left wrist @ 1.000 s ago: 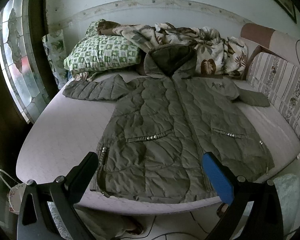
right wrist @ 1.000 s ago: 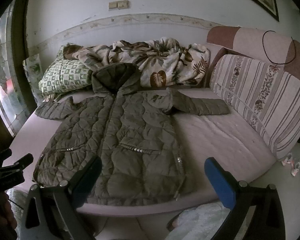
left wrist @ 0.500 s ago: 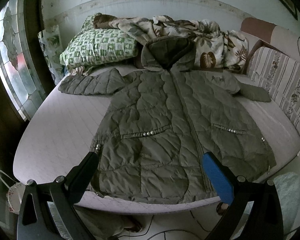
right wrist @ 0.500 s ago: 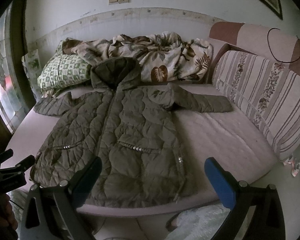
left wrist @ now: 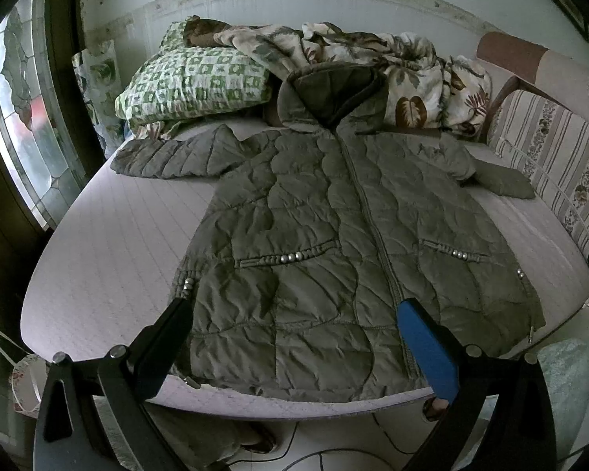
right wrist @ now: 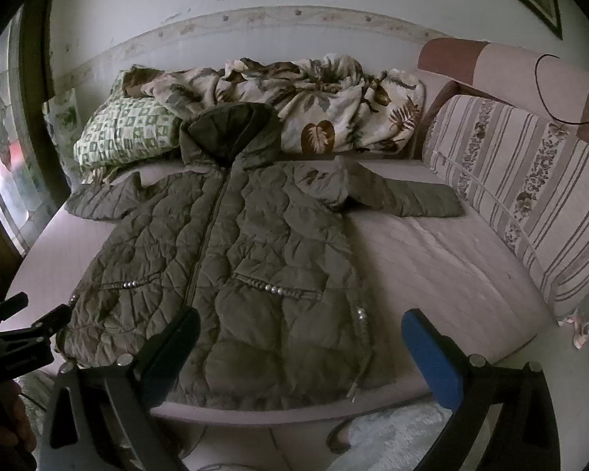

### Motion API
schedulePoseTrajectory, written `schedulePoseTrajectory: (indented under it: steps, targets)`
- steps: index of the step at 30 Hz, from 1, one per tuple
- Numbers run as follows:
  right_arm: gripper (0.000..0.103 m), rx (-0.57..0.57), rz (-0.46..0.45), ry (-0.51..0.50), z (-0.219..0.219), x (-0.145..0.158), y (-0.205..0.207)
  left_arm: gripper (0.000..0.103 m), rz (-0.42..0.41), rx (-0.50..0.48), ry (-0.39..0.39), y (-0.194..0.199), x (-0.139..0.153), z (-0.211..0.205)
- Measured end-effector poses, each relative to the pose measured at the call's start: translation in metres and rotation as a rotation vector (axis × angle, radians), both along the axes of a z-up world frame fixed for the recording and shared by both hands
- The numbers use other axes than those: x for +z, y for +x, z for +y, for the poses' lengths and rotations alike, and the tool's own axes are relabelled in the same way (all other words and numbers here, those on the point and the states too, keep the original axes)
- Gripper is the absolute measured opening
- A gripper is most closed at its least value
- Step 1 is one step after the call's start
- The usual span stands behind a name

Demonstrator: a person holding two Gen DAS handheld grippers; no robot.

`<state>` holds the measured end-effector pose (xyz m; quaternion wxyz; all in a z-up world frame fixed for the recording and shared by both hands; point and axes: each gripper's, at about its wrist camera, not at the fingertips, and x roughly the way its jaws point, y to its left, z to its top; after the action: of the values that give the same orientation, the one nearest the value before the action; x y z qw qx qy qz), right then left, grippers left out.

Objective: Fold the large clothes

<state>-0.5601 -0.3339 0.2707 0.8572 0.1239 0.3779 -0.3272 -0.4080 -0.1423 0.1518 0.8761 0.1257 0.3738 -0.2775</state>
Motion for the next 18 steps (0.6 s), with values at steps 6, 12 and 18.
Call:
schedulePoseTrajectory:
  steps: [6,12,18]
  targets:
    - [0.103,0.005,0.009,0.001,0.000,-0.003,0.004,0.103,0.006,0.003,0.000,0.002,-0.003,-0.001]
    - [0.103,0.013,0.019,0.005,0.000,-0.006,0.009,0.103,0.014,0.012,-0.003,0.006,-0.006,0.001]
    - [0.103,0.023,0.026,0.006,0.000,-0.008,0.015,0.103,0.031,0.023,-0.006,0.012,-0.008,0.002]
